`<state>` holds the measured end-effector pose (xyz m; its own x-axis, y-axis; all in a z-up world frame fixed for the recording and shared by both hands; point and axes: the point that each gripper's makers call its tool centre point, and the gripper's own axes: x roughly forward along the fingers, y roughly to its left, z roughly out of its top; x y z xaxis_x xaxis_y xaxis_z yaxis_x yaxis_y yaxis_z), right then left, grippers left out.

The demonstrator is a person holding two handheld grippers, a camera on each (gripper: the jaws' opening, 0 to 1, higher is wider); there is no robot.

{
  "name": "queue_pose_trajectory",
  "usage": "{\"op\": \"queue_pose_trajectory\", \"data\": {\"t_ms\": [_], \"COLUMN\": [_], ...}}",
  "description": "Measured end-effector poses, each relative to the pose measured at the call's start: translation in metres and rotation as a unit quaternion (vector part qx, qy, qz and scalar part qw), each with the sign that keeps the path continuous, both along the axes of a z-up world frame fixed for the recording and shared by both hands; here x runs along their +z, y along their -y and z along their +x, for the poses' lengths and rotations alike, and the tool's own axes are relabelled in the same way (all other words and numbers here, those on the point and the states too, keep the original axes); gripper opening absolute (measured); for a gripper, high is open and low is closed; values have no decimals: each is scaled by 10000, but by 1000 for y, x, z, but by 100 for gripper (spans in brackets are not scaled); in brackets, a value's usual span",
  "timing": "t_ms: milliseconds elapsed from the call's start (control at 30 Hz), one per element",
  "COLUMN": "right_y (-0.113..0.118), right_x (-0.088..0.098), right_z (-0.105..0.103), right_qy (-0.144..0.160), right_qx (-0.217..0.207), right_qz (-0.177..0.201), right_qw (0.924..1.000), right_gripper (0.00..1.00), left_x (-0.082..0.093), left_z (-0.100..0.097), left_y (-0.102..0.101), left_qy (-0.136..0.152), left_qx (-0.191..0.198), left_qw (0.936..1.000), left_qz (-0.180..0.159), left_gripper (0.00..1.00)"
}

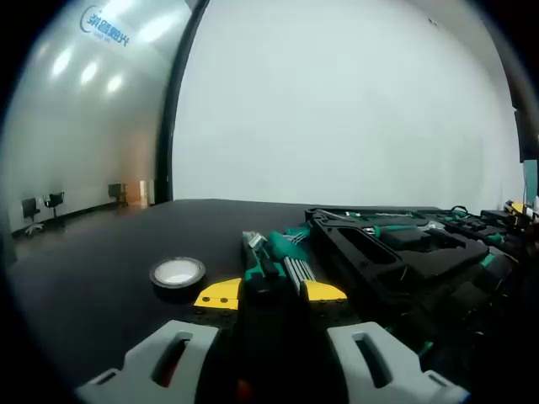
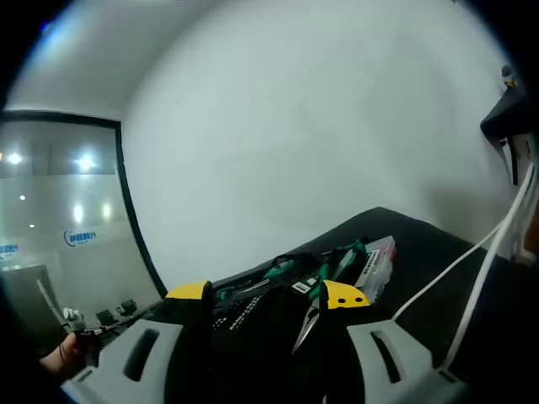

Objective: Pick up the tools and put them into their designated positions in the toolbox.

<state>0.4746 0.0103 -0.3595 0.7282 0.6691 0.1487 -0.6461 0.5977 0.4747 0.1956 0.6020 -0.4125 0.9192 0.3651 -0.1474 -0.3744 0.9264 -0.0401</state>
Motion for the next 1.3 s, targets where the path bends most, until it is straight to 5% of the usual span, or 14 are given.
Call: {"op": "queue_pose_trajectory", "data": {"t_ms": [1300], "right_y": [2], "right_x": [2], "right_z": [-1], "right_qy": [29], "right_qx": [-15], "right_qz": [45], "right_qw": [10000], "right_gripper": [48], "left_x": [2], "left_z": [0], "left_y": [-6], "left_qy": [94], "left_qx": [39], "left_qw": [9999], "left_qz": [-24], "left_gripper": [26]}}
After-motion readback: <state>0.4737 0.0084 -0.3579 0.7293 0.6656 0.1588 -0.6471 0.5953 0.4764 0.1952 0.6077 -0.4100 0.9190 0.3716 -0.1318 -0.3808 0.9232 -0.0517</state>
